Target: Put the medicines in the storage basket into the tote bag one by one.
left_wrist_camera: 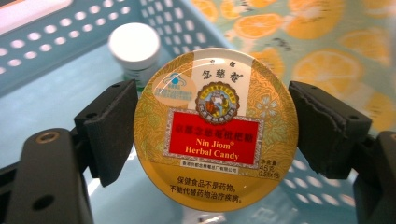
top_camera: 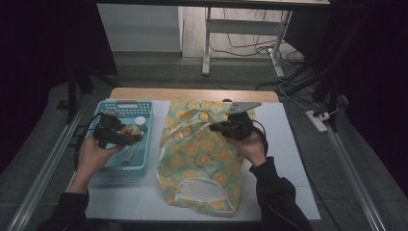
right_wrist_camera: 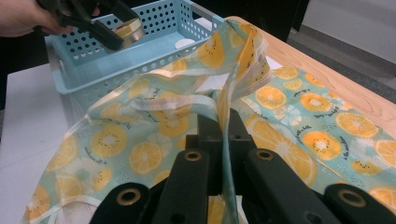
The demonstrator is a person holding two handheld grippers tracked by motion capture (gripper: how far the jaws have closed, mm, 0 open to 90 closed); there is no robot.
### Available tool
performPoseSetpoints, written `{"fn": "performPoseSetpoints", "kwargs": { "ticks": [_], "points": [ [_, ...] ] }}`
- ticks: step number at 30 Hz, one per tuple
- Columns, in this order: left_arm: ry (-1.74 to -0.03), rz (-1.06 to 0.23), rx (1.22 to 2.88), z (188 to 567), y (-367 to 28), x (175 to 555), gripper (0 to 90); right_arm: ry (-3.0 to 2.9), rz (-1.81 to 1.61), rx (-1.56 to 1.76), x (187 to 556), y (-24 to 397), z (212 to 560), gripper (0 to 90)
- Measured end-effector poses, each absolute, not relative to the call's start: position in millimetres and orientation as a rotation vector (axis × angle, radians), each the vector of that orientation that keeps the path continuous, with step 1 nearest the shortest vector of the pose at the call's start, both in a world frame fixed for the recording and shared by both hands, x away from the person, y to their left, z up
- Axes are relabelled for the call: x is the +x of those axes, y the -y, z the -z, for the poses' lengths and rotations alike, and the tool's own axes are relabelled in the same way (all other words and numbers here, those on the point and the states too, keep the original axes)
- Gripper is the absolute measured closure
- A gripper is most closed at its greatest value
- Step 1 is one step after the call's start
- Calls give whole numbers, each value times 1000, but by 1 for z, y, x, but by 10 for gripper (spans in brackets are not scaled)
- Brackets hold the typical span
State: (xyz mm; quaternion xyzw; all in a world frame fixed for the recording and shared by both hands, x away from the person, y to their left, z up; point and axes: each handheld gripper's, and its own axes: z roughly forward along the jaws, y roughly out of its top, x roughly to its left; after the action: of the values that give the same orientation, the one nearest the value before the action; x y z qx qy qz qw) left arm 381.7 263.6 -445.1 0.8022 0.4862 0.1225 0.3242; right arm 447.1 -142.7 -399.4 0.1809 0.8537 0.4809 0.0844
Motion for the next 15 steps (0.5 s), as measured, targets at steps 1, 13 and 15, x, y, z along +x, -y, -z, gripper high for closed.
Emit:
{"fn": "performPoseSetpoints", "kwargs": {
  "ticks": [1,13,15],
  "points": [
    [-1266,-321,2105,444,-262,380,207,-2548,-1434,539,447,143,399,895],
    [-1135,-255,2134,438,-239,363,207,-2551,-1424,551,448,142,401,895],
    [-1120,-256,2144,437,-235,361,207,-2551,-1426,554,449,142,402,895]
  ]
}}
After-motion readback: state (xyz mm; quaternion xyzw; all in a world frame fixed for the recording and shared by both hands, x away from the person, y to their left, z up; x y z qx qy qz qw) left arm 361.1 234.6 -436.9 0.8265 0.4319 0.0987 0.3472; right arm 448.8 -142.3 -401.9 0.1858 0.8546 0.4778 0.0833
